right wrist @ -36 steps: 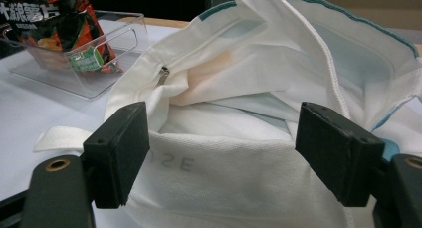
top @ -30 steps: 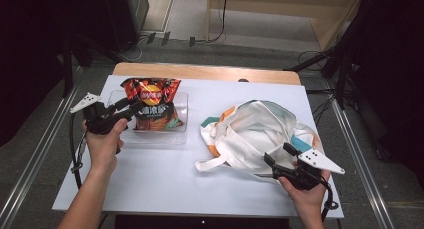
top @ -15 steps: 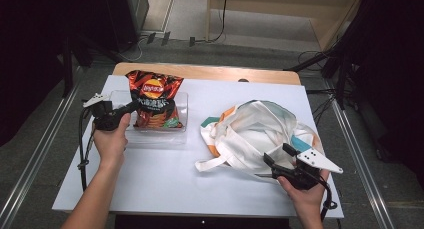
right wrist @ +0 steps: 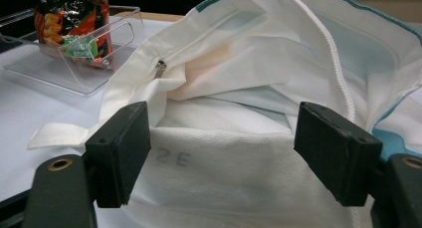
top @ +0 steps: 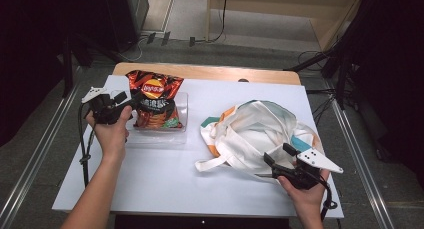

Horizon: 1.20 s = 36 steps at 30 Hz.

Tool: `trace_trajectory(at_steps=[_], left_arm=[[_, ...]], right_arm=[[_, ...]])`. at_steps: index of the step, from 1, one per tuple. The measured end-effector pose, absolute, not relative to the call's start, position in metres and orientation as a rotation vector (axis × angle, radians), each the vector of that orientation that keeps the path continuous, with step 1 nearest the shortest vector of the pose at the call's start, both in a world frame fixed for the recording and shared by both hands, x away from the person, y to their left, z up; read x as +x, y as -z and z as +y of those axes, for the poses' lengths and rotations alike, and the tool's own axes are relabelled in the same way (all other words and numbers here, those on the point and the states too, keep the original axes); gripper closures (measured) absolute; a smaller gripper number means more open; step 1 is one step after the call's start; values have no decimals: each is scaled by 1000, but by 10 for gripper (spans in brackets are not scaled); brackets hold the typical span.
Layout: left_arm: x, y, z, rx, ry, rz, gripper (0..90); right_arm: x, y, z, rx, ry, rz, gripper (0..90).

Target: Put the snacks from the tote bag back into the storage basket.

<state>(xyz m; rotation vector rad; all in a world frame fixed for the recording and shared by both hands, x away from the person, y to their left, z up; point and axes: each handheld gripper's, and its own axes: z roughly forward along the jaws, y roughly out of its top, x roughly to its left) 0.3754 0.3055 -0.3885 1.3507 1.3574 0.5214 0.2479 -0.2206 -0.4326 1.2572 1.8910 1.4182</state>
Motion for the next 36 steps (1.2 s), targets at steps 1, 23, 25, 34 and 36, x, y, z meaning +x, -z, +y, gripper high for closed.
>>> trace_trajectory(at_steps=[1, 23, 25, 34, 36], left_arm=[[377, 388, 304, 1365, -532, 1363, 341], [372, 374, 323, 1424, -573, 1395, 854], [368, 373, 323, 1417, -583, 1371, 680], [335, 365, 314, 1442, -648, 1258, 232], [329, 366, 309, 1475, -650, 1237, 173]], right_arm=[[248, 433, -221, 1256, -1418, 1893, 225], [246, 430, -226, 1253, -1420, 1860, 227], [246, 430, -227, 1255, -1422, 1855, 227], [246, 429, -231, 1259, -1419, 1841, 226], [246, 429, -231, 1258, -1419, 1840, 226]])
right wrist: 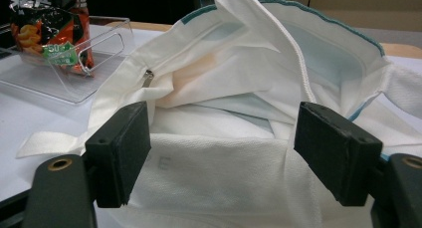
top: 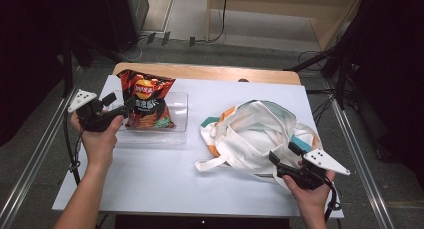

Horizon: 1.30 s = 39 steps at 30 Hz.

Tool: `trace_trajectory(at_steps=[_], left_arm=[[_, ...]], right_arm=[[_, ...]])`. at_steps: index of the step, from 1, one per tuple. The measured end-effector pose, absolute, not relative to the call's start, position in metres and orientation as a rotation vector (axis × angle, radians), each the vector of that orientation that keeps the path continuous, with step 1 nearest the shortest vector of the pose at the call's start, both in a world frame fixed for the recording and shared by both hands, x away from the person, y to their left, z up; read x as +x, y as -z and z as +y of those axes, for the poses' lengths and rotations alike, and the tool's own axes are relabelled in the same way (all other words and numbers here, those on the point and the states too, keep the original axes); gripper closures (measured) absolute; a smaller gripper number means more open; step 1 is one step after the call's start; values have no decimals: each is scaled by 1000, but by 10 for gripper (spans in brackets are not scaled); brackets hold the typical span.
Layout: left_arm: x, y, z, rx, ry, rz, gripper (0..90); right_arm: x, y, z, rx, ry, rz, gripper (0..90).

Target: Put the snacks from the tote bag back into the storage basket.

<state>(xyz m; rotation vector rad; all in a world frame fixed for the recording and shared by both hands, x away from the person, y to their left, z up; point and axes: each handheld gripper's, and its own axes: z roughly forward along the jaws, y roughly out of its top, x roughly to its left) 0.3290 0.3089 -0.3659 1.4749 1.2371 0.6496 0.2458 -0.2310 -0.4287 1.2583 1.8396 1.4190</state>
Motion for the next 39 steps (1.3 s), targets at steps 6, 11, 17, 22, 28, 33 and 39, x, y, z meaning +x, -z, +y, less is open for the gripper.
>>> trace_trajectory(at_steps=[6, 11, 17, 22, 28, 33, 39], left_arm=[[313, 370, 302, 1518, -645, 1201, 109], [300, 377, 299, 1549, -636, 1201, 28], [288, 386, 294, 1579, -641, 1181, 16], [276, 389, 292, 1601, -633, 1149, 8], [263, 396, 294, 1633, -616, 1127, 3], [254, 400, 304, 1635, -632, 1117, 0], [246, 404, 318, 1628, -638, 1116, 0]], right_arm=[[245, 428, -231, 1260, -1418, 1839, 224], [246, 429, -234, 1264, -1413, 1832, 223], [245, 429, -238, 1276, -1410, 1819, 221], [245, 429, -243, 1283, -1407, 1809, 218], [243, 431, -251, 1297, -1399, 1795, 207], [242, 430, -257, 1297, -1404, 1784, 190], [238, 435, -267, 1304, -1398, 1779, 166]])
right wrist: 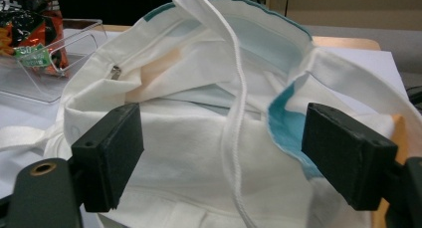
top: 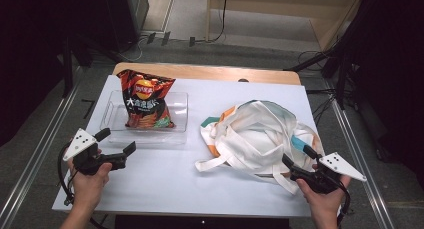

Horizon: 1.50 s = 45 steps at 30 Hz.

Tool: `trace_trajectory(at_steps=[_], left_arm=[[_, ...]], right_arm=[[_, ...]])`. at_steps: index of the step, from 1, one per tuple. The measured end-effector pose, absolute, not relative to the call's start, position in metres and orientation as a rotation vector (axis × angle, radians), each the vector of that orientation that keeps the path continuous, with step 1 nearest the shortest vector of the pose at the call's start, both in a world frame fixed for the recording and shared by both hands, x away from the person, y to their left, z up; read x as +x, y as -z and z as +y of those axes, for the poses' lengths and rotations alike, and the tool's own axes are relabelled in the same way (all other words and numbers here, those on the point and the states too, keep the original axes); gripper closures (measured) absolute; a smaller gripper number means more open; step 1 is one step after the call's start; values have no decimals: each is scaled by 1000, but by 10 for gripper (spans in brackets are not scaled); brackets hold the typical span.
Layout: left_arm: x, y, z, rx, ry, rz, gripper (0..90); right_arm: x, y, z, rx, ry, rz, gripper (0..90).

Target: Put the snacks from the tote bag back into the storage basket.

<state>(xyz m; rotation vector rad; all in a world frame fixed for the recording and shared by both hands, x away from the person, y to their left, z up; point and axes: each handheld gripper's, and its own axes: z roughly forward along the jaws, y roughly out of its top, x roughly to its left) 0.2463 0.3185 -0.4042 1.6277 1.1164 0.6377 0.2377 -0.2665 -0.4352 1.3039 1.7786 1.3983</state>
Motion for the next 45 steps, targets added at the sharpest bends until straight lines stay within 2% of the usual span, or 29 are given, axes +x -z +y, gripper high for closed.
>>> trace_trajectory(at_steps=[14, 23, 33, 45], left_arm=[[227, 420, 352, 1657, -715, 1159, 0], [221, 424, 368, 1657, -712, 1158, 0], [226, 432, 369, 1652, -682, 1175, 0], [228, 435, 362, 1689, -682, 1166, 0]], right_arm=[[224, 446, -299, 1355, -1400, 1753, 142], [216, 453, -319, 1376, -1395, 1729, 117], [214, 460, -329, 1387, -1395, 1725, 28], [217, 463, -323, 1401, -1373, 1747, 24]])
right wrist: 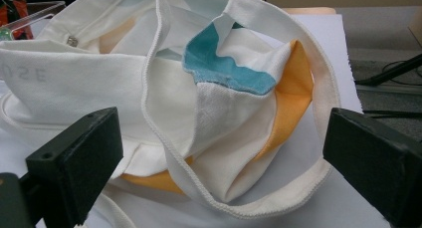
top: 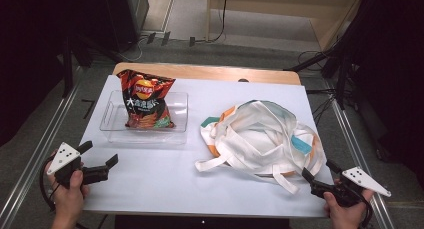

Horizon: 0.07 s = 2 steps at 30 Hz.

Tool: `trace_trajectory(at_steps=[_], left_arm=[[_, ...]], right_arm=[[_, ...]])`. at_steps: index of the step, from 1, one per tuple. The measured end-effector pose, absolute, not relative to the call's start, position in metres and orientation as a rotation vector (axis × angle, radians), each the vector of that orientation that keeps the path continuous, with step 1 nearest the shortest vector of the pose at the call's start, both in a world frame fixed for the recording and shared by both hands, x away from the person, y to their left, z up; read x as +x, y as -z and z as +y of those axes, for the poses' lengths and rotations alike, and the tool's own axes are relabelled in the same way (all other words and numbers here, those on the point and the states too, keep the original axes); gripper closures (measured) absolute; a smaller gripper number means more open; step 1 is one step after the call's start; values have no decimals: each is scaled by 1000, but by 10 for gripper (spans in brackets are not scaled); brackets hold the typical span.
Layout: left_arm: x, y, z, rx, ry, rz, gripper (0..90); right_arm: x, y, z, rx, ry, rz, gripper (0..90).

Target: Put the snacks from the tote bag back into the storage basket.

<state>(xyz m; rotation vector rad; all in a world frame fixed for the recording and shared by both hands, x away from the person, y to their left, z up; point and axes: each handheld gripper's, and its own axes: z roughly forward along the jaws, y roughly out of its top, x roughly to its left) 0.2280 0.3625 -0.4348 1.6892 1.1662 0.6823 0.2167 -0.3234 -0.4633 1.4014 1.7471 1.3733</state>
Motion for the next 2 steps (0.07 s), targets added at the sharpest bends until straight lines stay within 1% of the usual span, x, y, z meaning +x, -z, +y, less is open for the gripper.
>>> trace_trajectory(at_steps=[2], left_arm=[[228, 435, 362, 1691, -683, 1168, 0]], right_arm=[[217, 464, -324, 1404, -1370, 1748, 24]])
